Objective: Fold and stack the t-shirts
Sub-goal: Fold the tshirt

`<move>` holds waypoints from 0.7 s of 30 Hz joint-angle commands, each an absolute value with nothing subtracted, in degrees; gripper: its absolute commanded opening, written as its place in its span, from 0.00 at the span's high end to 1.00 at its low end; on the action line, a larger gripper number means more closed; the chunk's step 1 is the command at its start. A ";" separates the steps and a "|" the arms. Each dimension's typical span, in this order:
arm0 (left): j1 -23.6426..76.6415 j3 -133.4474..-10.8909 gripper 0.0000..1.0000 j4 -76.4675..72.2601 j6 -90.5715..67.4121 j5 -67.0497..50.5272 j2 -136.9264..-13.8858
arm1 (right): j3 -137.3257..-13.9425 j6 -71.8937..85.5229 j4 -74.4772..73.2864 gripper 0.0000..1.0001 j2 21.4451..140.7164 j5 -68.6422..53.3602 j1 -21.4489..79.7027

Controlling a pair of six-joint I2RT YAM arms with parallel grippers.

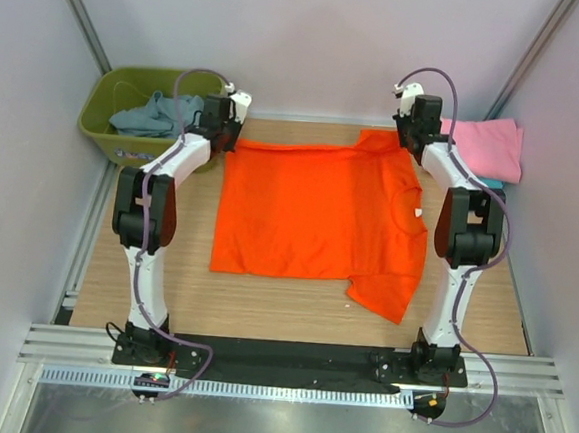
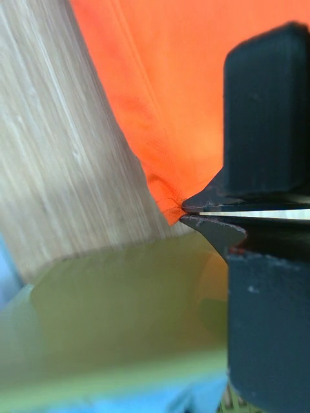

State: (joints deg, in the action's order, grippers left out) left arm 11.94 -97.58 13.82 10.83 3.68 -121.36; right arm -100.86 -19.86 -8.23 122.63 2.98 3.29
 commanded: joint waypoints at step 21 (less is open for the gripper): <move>13.27 -80.78 1.00 13.71 10.11 3.25 -101.52 | -73.66 -21.09 -3.87 0.99 93.35 1.93 2.20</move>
